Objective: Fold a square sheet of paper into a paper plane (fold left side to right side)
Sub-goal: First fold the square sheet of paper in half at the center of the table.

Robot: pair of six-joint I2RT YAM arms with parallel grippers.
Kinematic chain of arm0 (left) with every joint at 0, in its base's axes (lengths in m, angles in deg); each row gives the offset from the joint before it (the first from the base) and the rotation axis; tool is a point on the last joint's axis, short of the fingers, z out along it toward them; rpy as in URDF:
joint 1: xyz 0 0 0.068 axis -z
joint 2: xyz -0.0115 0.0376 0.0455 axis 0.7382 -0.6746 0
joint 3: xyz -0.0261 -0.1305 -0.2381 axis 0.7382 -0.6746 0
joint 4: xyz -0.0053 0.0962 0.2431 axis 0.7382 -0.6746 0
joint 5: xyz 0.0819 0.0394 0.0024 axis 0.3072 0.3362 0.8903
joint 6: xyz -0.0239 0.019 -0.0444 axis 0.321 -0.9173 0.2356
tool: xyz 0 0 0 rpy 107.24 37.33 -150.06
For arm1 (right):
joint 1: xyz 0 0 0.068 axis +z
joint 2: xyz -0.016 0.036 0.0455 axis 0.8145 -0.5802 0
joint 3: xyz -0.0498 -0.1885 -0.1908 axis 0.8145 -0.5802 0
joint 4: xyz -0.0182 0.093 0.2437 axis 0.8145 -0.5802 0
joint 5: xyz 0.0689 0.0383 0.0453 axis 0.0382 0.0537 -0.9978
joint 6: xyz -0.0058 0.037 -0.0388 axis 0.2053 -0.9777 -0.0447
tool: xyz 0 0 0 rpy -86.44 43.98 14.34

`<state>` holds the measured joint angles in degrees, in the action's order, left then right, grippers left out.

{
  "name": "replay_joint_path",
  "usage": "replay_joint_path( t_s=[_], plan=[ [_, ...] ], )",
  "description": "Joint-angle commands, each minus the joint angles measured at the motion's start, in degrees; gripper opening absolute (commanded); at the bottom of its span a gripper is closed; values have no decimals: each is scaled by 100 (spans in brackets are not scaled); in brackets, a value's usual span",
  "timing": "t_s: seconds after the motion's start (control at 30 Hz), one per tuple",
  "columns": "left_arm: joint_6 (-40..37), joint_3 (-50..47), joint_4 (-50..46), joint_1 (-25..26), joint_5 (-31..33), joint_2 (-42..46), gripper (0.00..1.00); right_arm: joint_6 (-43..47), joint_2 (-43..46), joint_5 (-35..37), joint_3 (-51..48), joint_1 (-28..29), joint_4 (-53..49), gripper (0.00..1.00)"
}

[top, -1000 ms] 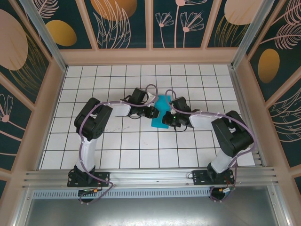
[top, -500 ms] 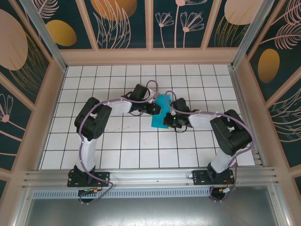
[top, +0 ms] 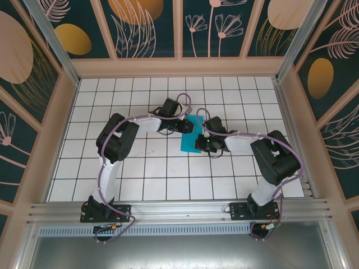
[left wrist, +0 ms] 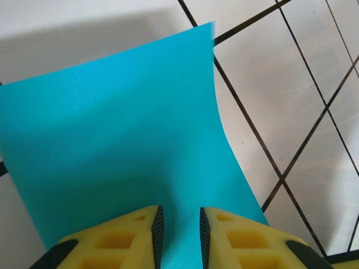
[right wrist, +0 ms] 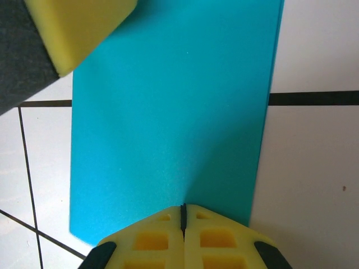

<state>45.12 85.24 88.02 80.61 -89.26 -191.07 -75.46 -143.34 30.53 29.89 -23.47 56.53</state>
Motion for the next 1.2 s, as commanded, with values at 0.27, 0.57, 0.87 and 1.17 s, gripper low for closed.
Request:
replay_joint_path(
  t_s=[0.27,0.57,0.87,1.17],
  plan=[
    [293,-130,456,-190,554,-154,28,336,-252,280,-178,-4,-971,0],
    [415,288,438,-372,569,-392,30,353,-232,253,-310,-4,-1009,0],
    [373,1250,-12,-488,750,-924,30,388,-214,249,-349,-4,-1048,0],
    [320,1935,-342,-596,968,-1372,30,515,-119,171,-374,-4,-1194,0]
  ],
)
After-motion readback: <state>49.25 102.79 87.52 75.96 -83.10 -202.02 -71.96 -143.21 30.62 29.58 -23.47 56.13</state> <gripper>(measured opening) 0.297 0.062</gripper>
